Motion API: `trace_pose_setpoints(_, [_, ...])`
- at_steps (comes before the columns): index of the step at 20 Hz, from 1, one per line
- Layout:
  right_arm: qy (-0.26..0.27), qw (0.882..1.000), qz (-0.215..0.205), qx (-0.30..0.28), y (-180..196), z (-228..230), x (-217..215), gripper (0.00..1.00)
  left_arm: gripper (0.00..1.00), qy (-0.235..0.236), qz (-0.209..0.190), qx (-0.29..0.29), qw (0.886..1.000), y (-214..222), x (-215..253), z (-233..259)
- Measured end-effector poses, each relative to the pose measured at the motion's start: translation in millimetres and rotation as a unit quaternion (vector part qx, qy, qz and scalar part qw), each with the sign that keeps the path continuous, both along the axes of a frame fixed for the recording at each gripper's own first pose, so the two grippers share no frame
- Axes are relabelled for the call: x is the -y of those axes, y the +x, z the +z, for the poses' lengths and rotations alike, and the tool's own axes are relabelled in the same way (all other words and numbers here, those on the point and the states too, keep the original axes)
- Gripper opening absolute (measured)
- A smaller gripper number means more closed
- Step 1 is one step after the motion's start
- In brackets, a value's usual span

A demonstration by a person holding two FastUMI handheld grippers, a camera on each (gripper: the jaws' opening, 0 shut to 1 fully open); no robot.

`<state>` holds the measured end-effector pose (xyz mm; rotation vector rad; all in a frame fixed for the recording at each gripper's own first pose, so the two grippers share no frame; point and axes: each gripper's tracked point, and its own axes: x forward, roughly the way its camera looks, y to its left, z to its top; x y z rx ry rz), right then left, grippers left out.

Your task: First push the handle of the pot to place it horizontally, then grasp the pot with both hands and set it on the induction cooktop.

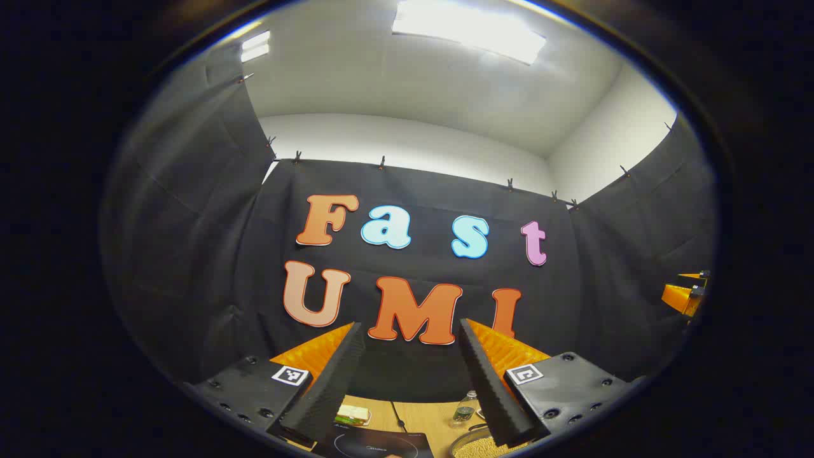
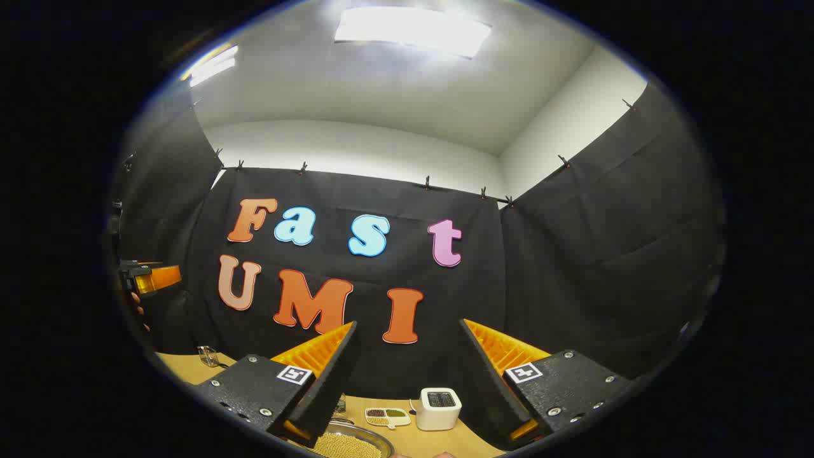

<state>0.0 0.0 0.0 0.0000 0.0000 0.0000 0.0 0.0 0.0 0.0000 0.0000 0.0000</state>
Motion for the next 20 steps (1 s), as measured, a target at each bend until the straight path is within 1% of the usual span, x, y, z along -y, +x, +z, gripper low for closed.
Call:
trace_pose_setpoints(7, [0.007,1.000,0.017,-0.020,7.4,-12.6,-10.4,0.95,0.97,0.001,0.005,-0.010,1.000,5.4,-4.6,-10.4])
trace_pose_setpoints(13, [0.010,0.999,0.027,-0.024,11.5,-16.2,-18.6,0.95,0.98,0.023,0.019,-0.011,0.999,4.9,-10.6,-15.2])
trace_pose_setpoints(17, [0.008,0.999,0.033,-0.030,10.9,-18.1,-22.9,0.95,0.97,0.011,0.014,-0.010,1.000,4.5,-8.7,-14.5])
trace_pose_setpoints(20, [0.008,0.999,0.033,-0.028,8.1,-16.7,-22.2,0.95,0.97,0.012,0.017,-0.006,1.000,4.6,-12.6,-12.0])
